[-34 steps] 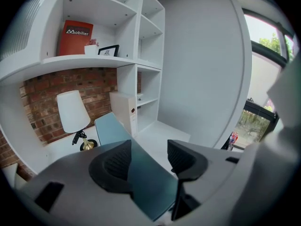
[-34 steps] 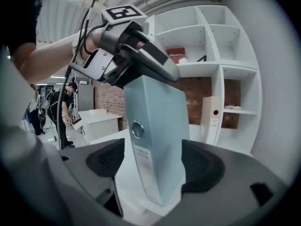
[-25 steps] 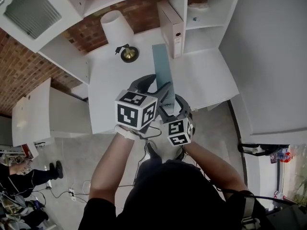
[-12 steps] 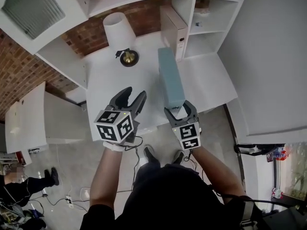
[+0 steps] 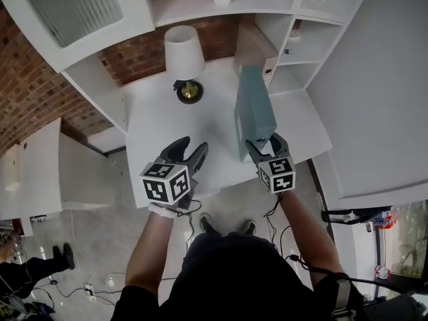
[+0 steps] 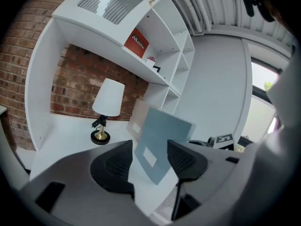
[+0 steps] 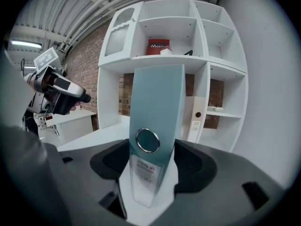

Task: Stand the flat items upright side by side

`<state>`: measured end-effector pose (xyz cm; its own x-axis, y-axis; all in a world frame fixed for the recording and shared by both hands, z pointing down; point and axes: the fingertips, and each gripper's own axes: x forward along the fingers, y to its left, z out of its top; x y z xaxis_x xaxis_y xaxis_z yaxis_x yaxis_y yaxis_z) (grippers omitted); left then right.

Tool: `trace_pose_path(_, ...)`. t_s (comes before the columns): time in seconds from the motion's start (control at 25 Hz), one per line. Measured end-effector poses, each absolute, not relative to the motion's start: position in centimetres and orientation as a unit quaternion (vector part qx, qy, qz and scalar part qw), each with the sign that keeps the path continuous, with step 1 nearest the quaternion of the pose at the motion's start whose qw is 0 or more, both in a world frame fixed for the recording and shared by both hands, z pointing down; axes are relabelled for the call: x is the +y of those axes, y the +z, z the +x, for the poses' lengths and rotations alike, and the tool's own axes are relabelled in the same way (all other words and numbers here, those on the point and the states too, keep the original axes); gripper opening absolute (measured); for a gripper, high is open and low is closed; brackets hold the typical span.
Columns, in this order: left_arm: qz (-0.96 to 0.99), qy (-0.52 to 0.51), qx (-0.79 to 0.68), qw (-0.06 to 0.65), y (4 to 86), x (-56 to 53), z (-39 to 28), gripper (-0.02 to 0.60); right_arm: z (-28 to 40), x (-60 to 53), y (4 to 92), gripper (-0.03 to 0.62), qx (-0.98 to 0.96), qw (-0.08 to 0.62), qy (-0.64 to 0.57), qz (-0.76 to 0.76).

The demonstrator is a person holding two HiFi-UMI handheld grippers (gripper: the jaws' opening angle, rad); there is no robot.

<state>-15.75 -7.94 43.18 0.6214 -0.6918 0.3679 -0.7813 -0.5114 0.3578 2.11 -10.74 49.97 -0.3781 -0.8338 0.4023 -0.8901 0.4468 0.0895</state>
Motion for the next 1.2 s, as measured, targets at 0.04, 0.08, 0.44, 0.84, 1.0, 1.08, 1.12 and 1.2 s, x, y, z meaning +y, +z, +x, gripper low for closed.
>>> trace_pose_path(0.04,0.866,0.090,-0.423,0.250,43.2,-8.1,-16.3,0.227,1.9,-11.3,49.9,0.293,-0.826,0.199,0.070,0.523)
trace_pose_path(0.08,0.868,0.091,-0.420,0.249,43.3,-8.1,-16.9,0.227,1.6,-11.7,50.0,0.291,-0.824,0.202,0.068,0.525)
trace_pose_path(0.44,0.870,0.103,-0.407,0.260,44.6,-8.6,-19.9,0.227,1.7,-14.8,51.5,0.295,-0.802,0.233,0.072,0.545)
trace_pose_path(0.84,0.857,0.117,-0.417,0.279,46.6,-9.7,-20.5,0.227,2.0,-19.7,51.9,0.295,-0.811,0.240,0.064,0.530)
trace_pose_path(1.0,0.850,0.115,-0.433,0.278,46.0,-11.4,-20.7,0.227,2.4,-22.2,52.0,0.295,-0.812,0.237,0.069,0.529)
trace_pose_path(1.08,0.846,0.113,-0.439,0.279,45.9,-12.4,-20.7,0.227,2.5,-23.6,52.0,0.295,-0.816,0.236,0.067,0.523)
trace_pose_path(1.12,0.845,0.112,-0.442,0.280,45.9,-12.9,-20.6,0.227,2.6,-24.3,52.0,0.295,-0.818,0.235,0.066,0.521)
trace_pose_path(1.2,0.841,0.113,-0.445,0.285,46.1,-13.9,-20.2,0.227,2.9,-25.7,51.9,0.295,-0.822,0.233,0.064,0.516)
